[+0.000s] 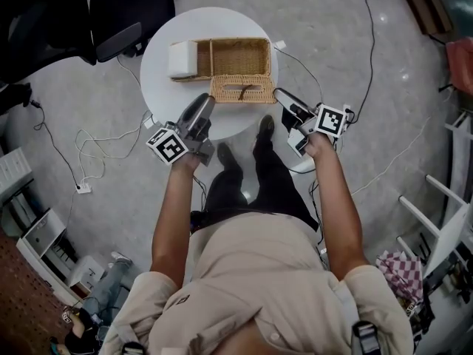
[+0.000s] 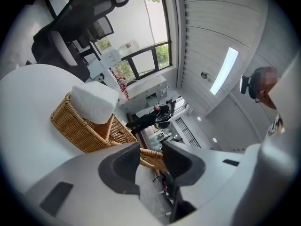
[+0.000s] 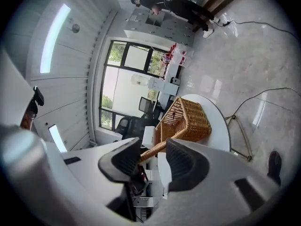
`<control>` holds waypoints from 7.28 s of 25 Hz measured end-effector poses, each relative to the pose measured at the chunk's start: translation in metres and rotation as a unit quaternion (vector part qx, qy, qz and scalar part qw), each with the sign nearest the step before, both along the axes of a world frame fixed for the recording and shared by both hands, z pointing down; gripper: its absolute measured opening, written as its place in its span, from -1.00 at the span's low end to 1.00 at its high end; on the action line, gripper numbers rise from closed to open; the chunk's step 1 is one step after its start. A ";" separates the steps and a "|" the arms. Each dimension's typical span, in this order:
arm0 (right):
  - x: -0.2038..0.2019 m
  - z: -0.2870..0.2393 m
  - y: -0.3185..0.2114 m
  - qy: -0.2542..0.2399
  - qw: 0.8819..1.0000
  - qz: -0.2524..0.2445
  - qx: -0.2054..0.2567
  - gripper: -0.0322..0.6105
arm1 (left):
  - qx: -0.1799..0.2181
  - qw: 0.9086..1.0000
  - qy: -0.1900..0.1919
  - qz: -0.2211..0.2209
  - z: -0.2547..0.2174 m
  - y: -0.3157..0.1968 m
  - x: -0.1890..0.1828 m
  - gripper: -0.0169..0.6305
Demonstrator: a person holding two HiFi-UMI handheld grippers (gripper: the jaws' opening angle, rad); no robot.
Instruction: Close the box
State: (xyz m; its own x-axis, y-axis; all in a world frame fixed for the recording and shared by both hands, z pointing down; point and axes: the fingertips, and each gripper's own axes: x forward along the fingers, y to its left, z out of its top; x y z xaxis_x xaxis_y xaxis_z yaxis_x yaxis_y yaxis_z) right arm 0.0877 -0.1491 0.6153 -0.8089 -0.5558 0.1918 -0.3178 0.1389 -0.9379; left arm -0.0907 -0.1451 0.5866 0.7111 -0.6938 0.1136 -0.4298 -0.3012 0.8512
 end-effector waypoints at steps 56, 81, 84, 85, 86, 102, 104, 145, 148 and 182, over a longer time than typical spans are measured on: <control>-0.002 0.124 0.033 0.122 0.980 -0.158 -0.028 -0.62 | -0.054 0.979 -0.163 0.114 0.143 0.010 0.014 -0.53; 0.005 0.002 0.008 -0.005 0.998 -0.059 0.027 -0.63 | 0.051 0.995 -0.061 0.056 0.019 0.013 0.016 -0.48; 0.008 -0.006 -0.002 -0.007 0.999 -0.041 0.032 -0.63 | 0.052 0.996 -0.060 0.046 0.010 0.003 0.017 -0.47; 0.009 -0.009 -0.005 -0.008 0.999 -0.037 0.036 -0.63 | 0.050 0.996 -0.062 0.043 0.006 0.001 0.017 -0.46; 0.009 -0.012 -0.008 -0.007 0.999 -0.033 0.039 -0.63 | 0.047 0.996 -0.063 0.040 0.003 -0.002 0.017 -0.46; 0.002 -0.042 -0.044 0.152 0.978 -0.051 0.136 -0.54 | 0.030 0.995 -0.095 0.014 -0.001 -0.052 0.014 -0.49; 0.002 -0.042 -0.050 0.177 0.972 -0.059 0.144 -0.54 | 0.028 0.995 -0.099 0.017 -0.002 -0.057 0.015 -0.49; -0.017 -0.170 -0.105 0.243 0.944 -0.021 0.222 -0.66 | 0.301 0.911 -0.272 0.070 -0.250 -0.041 -0.005 -0.63; -0.028 -0.230 -0.094 0.258 0.920 -0.021 0.293 -0.83 | 0.326 0.903 -0.275 0.048 -0.278 -0.033 -0.017 -0.74; -0.069 -0.432 0.083 0.468 0.725 -0.060 0.502 -0.93 | 0.388 0.848 -0.361 0.012 -0.400 0.071 -0.031 -0.85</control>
State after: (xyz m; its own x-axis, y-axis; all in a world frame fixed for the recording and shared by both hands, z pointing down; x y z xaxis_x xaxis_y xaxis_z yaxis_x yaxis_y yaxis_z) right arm 0.0182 -0.0664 0.1832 -0.6389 -0.7325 0.2349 -0.6793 0.6806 0.2745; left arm -0.1216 -0.0744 0.1869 0.6660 -0.7449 0.0401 -0.7401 -0.6665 -0.0896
